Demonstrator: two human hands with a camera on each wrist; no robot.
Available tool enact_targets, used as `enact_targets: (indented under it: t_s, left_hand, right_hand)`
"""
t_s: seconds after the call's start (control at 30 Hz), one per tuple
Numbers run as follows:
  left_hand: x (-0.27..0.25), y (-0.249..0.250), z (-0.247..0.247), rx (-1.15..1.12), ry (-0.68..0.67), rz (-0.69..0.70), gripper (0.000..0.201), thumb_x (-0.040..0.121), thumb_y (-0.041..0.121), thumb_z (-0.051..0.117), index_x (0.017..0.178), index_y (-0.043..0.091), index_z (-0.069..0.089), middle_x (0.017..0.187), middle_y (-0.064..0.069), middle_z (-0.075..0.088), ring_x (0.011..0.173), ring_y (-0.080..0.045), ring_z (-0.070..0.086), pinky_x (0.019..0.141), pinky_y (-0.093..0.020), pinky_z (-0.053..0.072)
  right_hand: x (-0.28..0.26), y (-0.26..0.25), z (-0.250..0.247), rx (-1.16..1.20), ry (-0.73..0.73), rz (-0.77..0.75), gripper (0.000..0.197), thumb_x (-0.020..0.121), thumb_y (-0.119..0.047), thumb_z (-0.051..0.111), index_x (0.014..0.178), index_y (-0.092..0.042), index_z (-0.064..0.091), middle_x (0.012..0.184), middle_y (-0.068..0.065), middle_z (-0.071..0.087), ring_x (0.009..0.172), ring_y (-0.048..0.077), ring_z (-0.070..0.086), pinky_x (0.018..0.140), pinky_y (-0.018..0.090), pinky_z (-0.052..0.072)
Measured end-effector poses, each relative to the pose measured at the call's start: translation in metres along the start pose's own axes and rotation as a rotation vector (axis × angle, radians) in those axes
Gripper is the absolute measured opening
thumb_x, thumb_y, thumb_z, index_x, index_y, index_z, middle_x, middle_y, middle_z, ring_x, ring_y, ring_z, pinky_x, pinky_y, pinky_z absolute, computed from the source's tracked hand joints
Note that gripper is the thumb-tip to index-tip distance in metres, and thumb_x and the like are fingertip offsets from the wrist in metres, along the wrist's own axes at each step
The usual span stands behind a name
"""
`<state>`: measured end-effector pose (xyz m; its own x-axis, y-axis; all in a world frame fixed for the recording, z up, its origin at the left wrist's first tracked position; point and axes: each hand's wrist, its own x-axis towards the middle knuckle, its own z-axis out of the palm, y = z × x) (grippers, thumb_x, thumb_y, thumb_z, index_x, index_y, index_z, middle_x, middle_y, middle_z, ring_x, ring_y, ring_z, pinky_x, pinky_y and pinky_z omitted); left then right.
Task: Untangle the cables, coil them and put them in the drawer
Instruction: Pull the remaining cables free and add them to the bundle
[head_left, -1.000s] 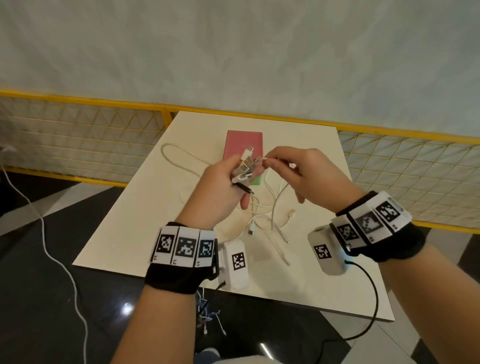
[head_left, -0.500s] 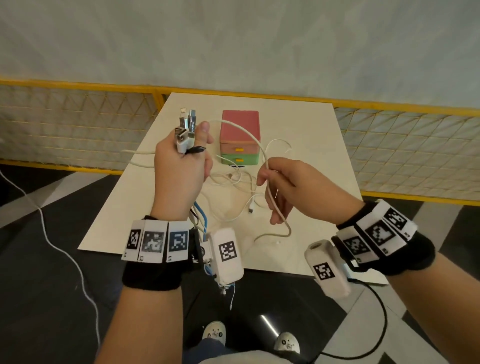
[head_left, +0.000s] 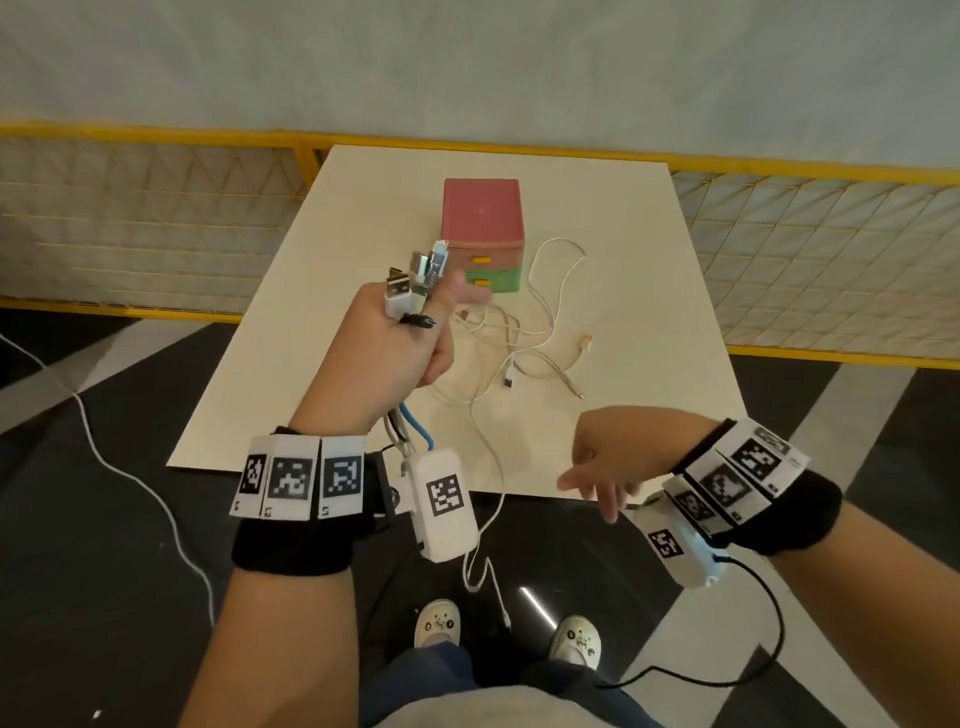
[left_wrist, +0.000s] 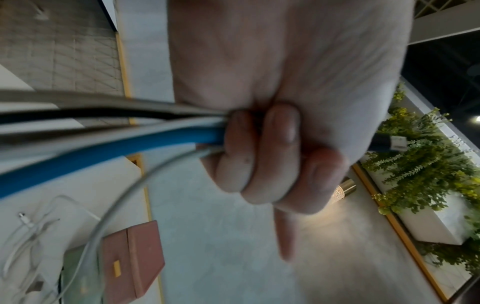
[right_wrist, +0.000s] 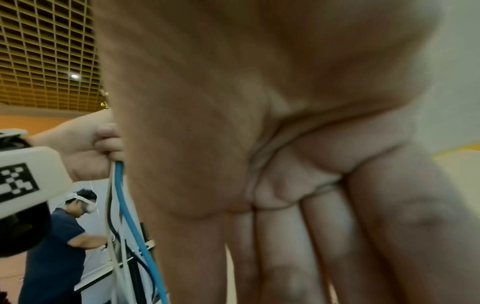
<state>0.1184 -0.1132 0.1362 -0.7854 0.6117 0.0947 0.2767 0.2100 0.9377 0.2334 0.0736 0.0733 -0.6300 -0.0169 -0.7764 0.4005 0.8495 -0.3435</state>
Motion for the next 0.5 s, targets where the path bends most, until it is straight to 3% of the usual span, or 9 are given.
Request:
enact_targets:
  t_s: [0.07, 0.17, 0.2, 0.27, 0.3, 0.37, 0.43, 0.5]
  left_hand:
    - [-0.001, 0.003, -0.001, -0.039, -0.005, 0.026, 0.05, 0.103, 0.04, 0.039, 0.078, 0.012, 0.072, 0.04, -0.001, 0.043, 0.038, -0.012, 0.036, 0.049, -0.016, 0.037]
    - [-0.003, 0.01, 0.001, -0.163, -0.062, 0.047, 0.057, 0.099, 0.046, 0.036, 0.067, 0.01, 0.065, 0.046, -0.002, 0.052, 0.039, -0.012, 0.044, 0.046, -0.016, 0.037]
    - [-0.003, 0.013, 0.002, -0.159, -0.08, 0.075, 0.057, 0.1, 0.044, 0.034, 0.067, 0.01, 0.065, 0.052, -0.002, 0.059, 0.046, -0.012, 0.053, 0.051, -0.017, 0.042]
    - [-0.002, 0.02, 0.004, -0.061, -0.123, 0.157, 0.058, 0.104, 0.039, 0.03, 0.069, 0.014, 0.069, 0.074, 0.0, 0.072, 0.075, -0.01, 0.068, 0.077, -0.023, 0.05]
    - [-0.002, 0.025, 0.005, -0.014, -0.156, 0.19, 0.057, 0.104, 0.039, 0.029, 0.072, 0.019, 0.071, 0.086, 0.004, 0.074, 0.089, -0.007, 0.068, 0.091, -0.027, 0.048]
    - [0.001, 0.032, 0.009, 0.044, -0.218, 0.2, 0.054, 0.105, 0.039, 0.028, 0.078, 0.022, 0.072, 0.101, 0.012, 0.073, 0.104, -0.001, 0.064, 0.105, -0.029, 0.039]
    - [0.005, 0.036, 0.013, 0.077, -0.247, 0.186, 0.055, 0.106, 0.038, 0.027, 0.079, 0.018, 0.07, 0.107, 0.013, 0.072, 0.109, 0.002, 0.061, 0.107, -0.026, 0.034]
    - [0.008, 0.039, 0.018, 0.099, -0.234, 0.197, 0.058, 0.106, 0.038, 0.027, 0.073, 0.011, 0.065, 0.107, 0.012, 0.072, 0.109, 0.002, 0.061, 0.107, -0.022, 0.033]
  right_hand:
    - [-0.004, 0.001, -0.004, -0.06, 0.115, -0.065, 0.031, 0.094, -0.04, 0.05, 0.086, -0.016, 0.067, 0.071, -0.003, 0.074, 0.062, 0.006, 0.068, 0.072, 0.026, 0.055]
    - [-0.008, -0.004, -0.015, -0.085, 0.482, -0.258, 0.024, 0.095, -0.037, 0.05, 0.096, -0.02, 0.066, 0.081, -0.007, 0.071, 0.074, 0.007, 0.066, 0.078, 0.031, 0.053]
    - [-0.011, -0.009, -0.017, -0.032, 0.601, -0.335, 0.022, 0.094, -0.035, 0.052, 0.099, -0.019, 0.065, 0.087, -0.006, 0.069, 0.08, 0.008, 0.063, 0.08, 0.034, 0.052]
    - [-0.015, -0.022, -0.019, 0.128, 0.761, -0.473, 0.025, 0.091, -0.038, 0.056, 0.106, -0.019, 0.062, 0.097, -0.005, 0.065, 0.088, 0.005, 0.061, 0.083, 0.032, 0.051]
    - [-0.018, -0.029, -0.02, 0.208, 0.771, -0.537, 0.033, 0.09, -0.042, 0.057, 0.113, -0.018, 0.059, 0.103, -0.005, 0.063, 0.094, 0.004, 0.06, 0.086, 0.029, 0.051]
    - [-0.02, -0.043, -0.02, 0.36, 0.658, -0.658, 0.048, 0.089, -0.048, 0.052, 0.127, -0.018, 0.05, 0.121, -0.004, 0.058, 0.111, 0.003, 0.056, 0.096, 0.024, 0.046]
    - [-0.016, -0.054, -0.016, 0.454, 0.549, -0.783, 0.042, 0.096, -0.038, 0.044, 0.126, -0.009, 0.049, 0.126, 0.002, 0.058, 0.118, 0.009, 0.055, 0.102, 0.027, 0.044]
    - [-0.005, -0.062, -0.006, 0.461, 0.535, -0.857, 0.033, 0.1, -0.023, 0.036, 0.117, 0.002, 0.049, 0.111, 0.008, 0.063, 0.108, 0.016, 0.059, 0.098, 0.032, 0.046]
